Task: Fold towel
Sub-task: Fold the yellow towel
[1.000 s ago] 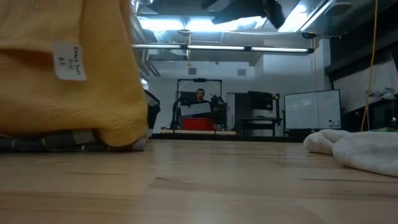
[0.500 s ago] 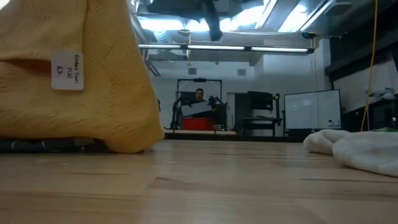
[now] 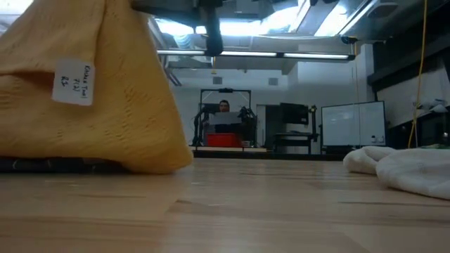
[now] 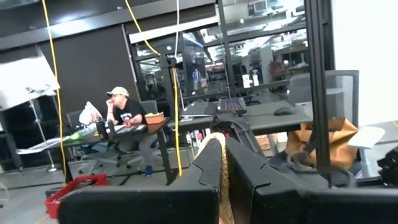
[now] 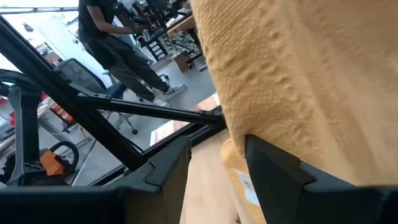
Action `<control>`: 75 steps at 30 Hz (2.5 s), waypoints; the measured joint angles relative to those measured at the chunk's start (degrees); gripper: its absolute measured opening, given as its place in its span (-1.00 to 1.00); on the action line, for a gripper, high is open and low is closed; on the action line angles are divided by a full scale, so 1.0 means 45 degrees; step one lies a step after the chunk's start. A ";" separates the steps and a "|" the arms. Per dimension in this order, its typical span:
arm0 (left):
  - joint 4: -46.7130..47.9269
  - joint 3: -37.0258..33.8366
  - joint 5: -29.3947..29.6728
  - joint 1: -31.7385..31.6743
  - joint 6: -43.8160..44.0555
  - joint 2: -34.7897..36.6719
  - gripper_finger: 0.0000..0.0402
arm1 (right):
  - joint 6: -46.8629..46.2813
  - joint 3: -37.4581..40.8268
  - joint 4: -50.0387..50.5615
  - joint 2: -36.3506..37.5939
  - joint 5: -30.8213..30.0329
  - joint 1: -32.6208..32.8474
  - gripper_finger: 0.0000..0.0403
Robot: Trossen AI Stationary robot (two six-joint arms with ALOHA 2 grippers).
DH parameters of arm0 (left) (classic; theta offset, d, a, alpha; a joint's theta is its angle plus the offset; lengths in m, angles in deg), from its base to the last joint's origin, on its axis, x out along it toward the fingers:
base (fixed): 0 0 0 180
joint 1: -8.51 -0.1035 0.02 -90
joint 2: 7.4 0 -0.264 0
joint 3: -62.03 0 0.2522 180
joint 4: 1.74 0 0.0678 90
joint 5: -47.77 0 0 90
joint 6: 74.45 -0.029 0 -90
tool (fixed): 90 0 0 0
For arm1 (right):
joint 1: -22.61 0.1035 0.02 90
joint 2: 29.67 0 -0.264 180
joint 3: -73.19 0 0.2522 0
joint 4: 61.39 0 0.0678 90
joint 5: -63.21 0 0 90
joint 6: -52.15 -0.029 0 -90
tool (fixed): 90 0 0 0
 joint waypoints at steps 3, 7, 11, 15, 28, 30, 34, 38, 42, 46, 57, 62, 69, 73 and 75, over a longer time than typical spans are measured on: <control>-0.0535 0.0000 0.0035 0.0000 -0.0494 -0.0208 -1.00 | 0.0081 -0.0589 0.0011 -0.0369 0.0107 -0.0010 -0.18; -0.1061 0.0000 0.0097 0.0000 -0.0945 -0.0391 -1.00 | 0.0090 -0.1302 0.0541 -0.0663 0.0525 -0.0007 -0.18; -0.1269 0.0000 0.0097 0.0000 -0.1291 -0.0459 -1.00 | 0.0089 -0.1692 0.1279 -0.0664 0.0656 0.0009 -0.18; -0.1267 0.0000 0.0599 0.0000 -0.1712 -0.0464 -1.00 | 0.0241 -0.2196 0.1277 -0.0667 0.1408 0.0153 -0.18; -0.1281 0.0000 0.0889 0.0005 -0.0745 -0.0463 -1.00 | 0.1084 -0.2580 0.3832 -0.0664 -0.1345 0.0526 -0.18; -0.1281 0.0000 0.0885 0.0005 -0.0584 -0.0459 -1.00 | 0.1079 -0.2580 0.4146 -0.0664 -0.1901 0.0467 -0.18; -0.1281 0.0000 0.0882 0.0005 -0.0557 -0.0459 -1.00 | 0.1089 -0.2580 0.4385 -0.0664 -0.2063 0.0195 -0.18; -0.1286 0.0000 0.0879 0.0005 -0.0557 -0.0459 -1.00 | 0.1091 -0.2580 0.4378 -0.0664 -0.1961 -0.0067 -0.18; -0.1311 0.0000 0.0879 0.0005 -0.0557 -0.0459 -1.00 | 0.1094 -0.2580 0.4374 -0.0664 -0.1851 -0.0247 -0.18; -0.1320 0.0000 0.0874 0.0005 -0.0557 -0.0459 -1.00 | 0.1090 -0.2575 0.4259 -0.0664 -0.1360 -0.0369 -0.18; -0.1637 0.0000 0.0865 0.0005 -0.0887 -0.0459 -1.00 | 0.0776 -0.2566 0.2078 -0.1841 -0.0020 -0.0316 -0.18; -0.1594 0.0000 0.0865 0.0005 -0.0833 -0.0459 -1.00 | 0.0676 -0.2561 0.2024 -0.2258 -0.0865 -0.0333 -0.18; -0.1584 0.0000 0.0865 0.0005 -0.0836 -0.0459 -1.00 | 0.0802 -0.2561 0.2327 -0.2335 -0.1616 -0.0345 -0.18; -0.1558 0.0000 0.0865 0.0005 -0.0799 -0.0459 -1.00 | 0.0802 -0.2561 0.2333 -0.2335 -0.1649 -0.0345 -0.18; -0.1553 0.0000 0.0865 0.0005 -0.0790 -0.0459 -1.00 | 0.0802 -0.2561 0.2338 -0.2335 -0.1649 -0.0345 -0.18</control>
